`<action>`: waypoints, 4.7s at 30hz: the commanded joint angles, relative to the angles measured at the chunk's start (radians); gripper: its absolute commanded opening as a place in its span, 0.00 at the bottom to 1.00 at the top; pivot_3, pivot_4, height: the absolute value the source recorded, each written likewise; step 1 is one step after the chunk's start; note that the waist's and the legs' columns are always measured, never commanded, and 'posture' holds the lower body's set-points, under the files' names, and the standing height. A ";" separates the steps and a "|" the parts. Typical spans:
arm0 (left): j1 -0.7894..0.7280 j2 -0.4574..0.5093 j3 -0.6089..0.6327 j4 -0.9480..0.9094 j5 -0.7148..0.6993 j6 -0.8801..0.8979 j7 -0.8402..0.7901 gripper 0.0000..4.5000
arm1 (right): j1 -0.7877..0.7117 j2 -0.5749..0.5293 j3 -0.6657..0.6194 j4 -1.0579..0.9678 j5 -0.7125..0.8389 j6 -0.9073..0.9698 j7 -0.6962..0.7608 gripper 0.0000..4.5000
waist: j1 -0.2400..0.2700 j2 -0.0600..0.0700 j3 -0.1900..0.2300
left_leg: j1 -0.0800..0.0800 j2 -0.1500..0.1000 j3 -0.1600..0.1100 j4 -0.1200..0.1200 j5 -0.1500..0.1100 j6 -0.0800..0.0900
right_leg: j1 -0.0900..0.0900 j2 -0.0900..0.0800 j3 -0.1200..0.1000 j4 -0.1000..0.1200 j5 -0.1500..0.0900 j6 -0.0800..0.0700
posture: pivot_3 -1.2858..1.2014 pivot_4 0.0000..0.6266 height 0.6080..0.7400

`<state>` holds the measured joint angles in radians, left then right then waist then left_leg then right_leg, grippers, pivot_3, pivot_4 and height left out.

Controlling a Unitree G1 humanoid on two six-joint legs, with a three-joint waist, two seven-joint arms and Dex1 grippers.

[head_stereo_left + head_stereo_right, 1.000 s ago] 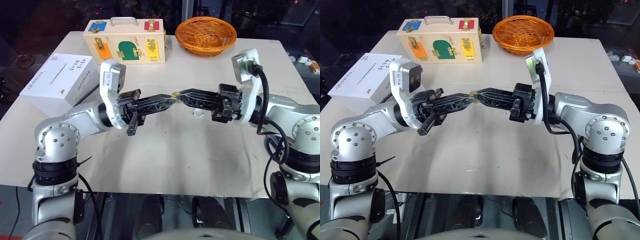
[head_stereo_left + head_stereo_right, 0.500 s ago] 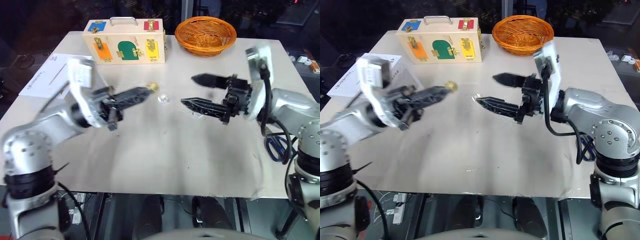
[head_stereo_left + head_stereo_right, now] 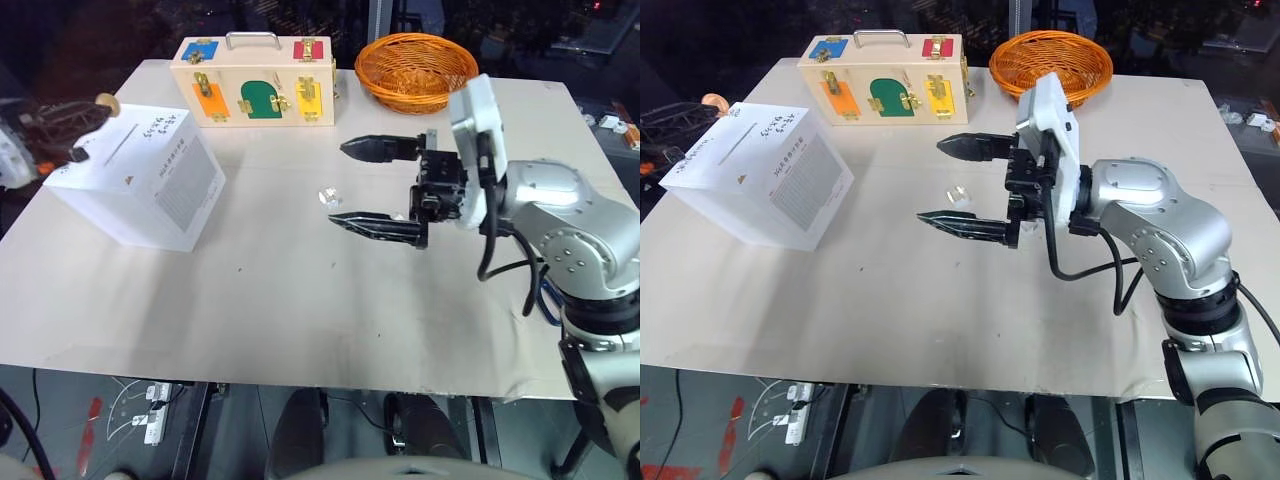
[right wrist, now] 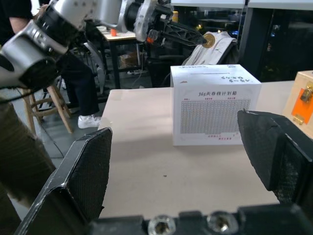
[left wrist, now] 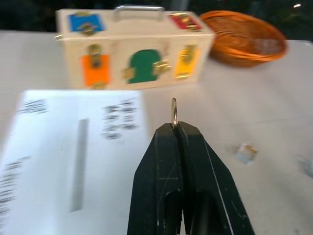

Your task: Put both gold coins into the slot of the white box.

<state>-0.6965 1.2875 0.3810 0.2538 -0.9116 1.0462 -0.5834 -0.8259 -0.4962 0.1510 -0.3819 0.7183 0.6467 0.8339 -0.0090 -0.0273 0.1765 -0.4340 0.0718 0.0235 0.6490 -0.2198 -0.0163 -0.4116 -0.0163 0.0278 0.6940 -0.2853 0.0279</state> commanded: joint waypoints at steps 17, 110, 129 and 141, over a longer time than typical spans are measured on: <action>-0.402 -0.009 -0.396 0.540 0.565 -0.218 -0.444 0.00 | 0.012 0.070 -0.053 -0.078 -0.028 0.007 -0.127 0.99 | -0.005 -0.001 0.000 | -0.002 0.001 0.000 0.000 0.000 0.000 | -0.002 0.000 0.000 0.001 0.000 0.000 | 0.52 0.24 0.90; 0.572 -0.423 0.376 -0.899 0.045 0.019 -0.243 0.37 | -0.198 0.496 0.091 0.933 -0.530 -0.146 -0.432 0.69 | -0.034 -0.004 -0.002 | 0.002 0.000 -0.001 0.005 0.002 -0.003 | -0.001 0.000 0.002 0.011 0.001 -0.001 | 0.52 0.24 0.90; 0.709 -0.420 0.373 -0.894 0.018 -0.110 -0.177 0.37 | -0.371 0.592 -0.017 1.404 -0.653 -0.400 -0.469 0.31 | -0.034 -0.003 -0.002 | 0.002 0.000 -0.001 0.003 0.002 -0.003 | -0.001 -0.001 0.001 0.008 0.001 -0.001 | 0.52 0.24 0.90; 0.750 -0.419 0.377 -0.900 -0.012 -0.143 -0.152 0.37 | -0.385 0.602 -0.046 1.439 -0.677 -0.429 -0.456 0.10 | -0.034 -0.003 -0.002 | 0.002 0.001 -0.001 0.002 0.002 -0.003 | -0.001 -0.001 0.001 0.007 0.001 -0.001 | 0.52 0.24 0.90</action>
<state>0.0504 0.8520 0.7361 -0.6194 -0.9075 0.9271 -0.7367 -1.1676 0.0995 0.1179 1.0707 0.0437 0.2379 0.3704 -0.0433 -0.0305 0.1750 -0.4324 0.0723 0.0226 0.6510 -0.2182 -0.0189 -0.4121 -0.0169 0.0285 0.7013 -0.2847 0.0265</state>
